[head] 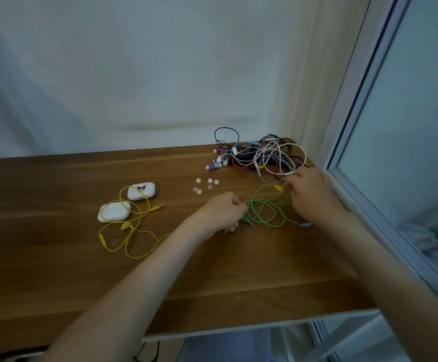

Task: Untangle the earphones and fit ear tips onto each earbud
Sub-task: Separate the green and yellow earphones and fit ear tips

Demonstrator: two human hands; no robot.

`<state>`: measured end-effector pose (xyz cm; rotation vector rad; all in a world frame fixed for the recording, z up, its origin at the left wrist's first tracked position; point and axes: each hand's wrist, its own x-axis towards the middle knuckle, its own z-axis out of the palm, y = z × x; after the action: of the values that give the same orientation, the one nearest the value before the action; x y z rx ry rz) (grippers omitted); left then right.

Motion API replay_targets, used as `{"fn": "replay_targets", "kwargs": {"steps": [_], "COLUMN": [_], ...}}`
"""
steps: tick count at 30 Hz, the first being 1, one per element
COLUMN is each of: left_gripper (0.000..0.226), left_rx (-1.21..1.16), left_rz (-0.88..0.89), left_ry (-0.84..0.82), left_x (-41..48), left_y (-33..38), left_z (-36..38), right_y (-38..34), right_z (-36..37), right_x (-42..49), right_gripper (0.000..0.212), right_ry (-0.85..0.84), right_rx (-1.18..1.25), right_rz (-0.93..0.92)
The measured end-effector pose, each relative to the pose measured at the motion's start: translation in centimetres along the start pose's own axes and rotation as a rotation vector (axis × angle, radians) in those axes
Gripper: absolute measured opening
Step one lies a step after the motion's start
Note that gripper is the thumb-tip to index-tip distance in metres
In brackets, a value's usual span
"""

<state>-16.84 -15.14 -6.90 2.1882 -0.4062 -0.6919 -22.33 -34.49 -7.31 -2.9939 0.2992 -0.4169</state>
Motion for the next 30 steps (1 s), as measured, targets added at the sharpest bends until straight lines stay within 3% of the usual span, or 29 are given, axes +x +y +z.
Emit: {"fn": "replay_targets", "kwargs": {"steps": [3, 5, 10, 14, 18, 25, 28, 30], "left_gripper": [0.027, 0.029, 0.029, 0.027, 0.026, 0.022, 0.017, 0.027], "left_rx": [0.028, 0.171, 0.611, 0.648, 0.63, 0.65, 0.64, 0.638], "left_rz": [0.117, 0.199, 0.334, 0.361, 0.267, -0.067, -0.131, -0.147], "left_ry": [-0.027, -0.02, 0.2, 0.296, 0.379, 0.335, 0.243, 0.138], "left_x": [0.4, 0.4, -0.2, -1.3, -3.2, -7.2, -8.8, -9.3], "left_y": [1.7, 2.6, 2.9, 1.2, -1.7, -8.4, -10.2, -11.2], "left_z": [1.7, 2.2, 0.9, -1.6, -5.2, -11.6, -13.1, -13.4], "right_y": [0.5, 0.5, -1.9, -6.0, -11.6, -21.0, -23.4, -24.0], "right_z": [-0.3, -0.5, -0.8, -0.8, 0.1, 2.3, 3.7, 4.3], "right_x": [0.0, -0.1, 0.4, 1.5, 2.4, 2.9, 3.1, 3.2], "right_gripper": [0.022, 0.018, 0.017, 0.015, 0.022, 0.037, 0.046, 0.032], "right_ry": [0.03, 0.057, 0.041, -0.05, -0.116, -0.445, -0.544, -0.553], "right_rx": [0.033, 0.088, 0.213, 0.295, 0.394, 0.54, 0.366, 0.274], "right_rz": [0.036, 0.021, -0.103, -0.217, -0.319, -0.514, -0.612, -0.622]}}
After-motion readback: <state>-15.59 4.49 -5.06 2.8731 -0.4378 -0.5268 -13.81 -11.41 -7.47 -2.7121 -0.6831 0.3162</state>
